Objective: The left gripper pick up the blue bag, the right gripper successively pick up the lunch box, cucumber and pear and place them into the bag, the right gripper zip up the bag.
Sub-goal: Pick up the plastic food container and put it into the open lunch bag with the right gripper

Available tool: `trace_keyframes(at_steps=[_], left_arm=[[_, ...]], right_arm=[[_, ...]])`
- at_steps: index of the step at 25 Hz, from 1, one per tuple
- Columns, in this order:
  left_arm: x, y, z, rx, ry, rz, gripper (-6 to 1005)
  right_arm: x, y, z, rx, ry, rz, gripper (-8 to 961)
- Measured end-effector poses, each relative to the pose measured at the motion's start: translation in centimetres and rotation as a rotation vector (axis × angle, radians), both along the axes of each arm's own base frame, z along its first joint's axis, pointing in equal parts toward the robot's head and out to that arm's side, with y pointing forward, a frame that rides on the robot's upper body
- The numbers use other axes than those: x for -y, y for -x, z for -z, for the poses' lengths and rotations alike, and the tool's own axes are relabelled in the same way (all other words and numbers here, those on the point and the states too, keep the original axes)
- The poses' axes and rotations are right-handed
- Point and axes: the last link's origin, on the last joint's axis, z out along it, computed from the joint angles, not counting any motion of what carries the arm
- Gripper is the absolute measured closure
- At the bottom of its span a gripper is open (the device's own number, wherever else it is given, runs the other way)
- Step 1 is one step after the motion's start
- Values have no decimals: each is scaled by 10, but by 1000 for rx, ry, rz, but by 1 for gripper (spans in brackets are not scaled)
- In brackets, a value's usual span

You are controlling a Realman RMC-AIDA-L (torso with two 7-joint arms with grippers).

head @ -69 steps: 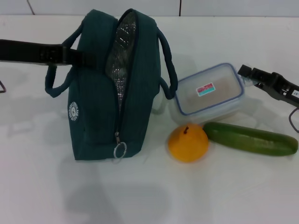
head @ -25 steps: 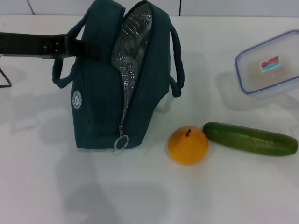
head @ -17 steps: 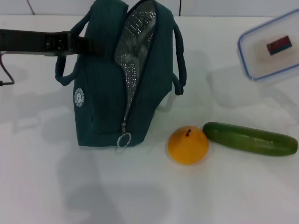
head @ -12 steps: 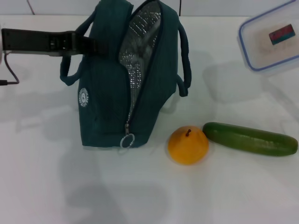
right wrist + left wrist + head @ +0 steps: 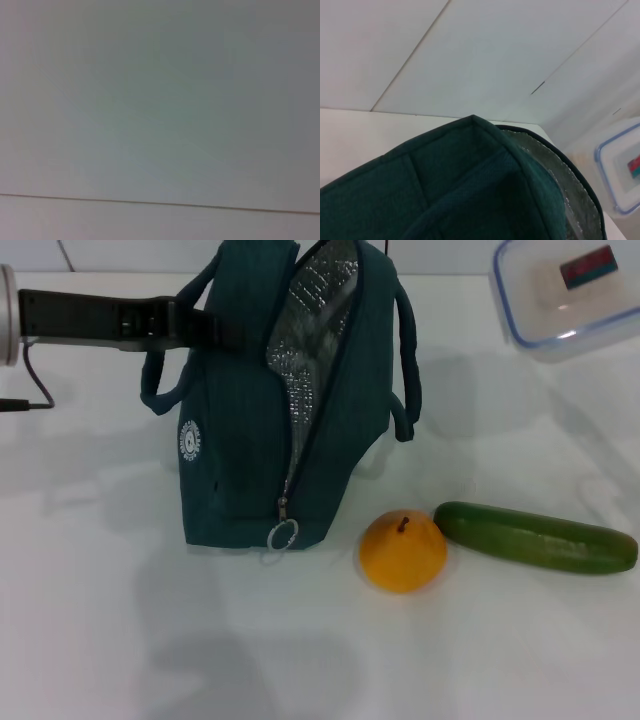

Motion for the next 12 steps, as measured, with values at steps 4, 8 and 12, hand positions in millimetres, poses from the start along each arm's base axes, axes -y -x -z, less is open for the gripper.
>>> trace_keyframes(at_steps=[4, 8, 12], left_arm=[[-4, -3, 2, -4, 2, 5, 938], [-7, -6, 2, -8, 4, 14, 938], [-11, -13, 8, -7, 30, 28, 937]], right_arm=[[-11, 15, 0, -25, 8, -39, 835], [-25, 42, 4, -40, 25, -113, 833], [-38, 70, 9, -48, 43, -192, 832]])
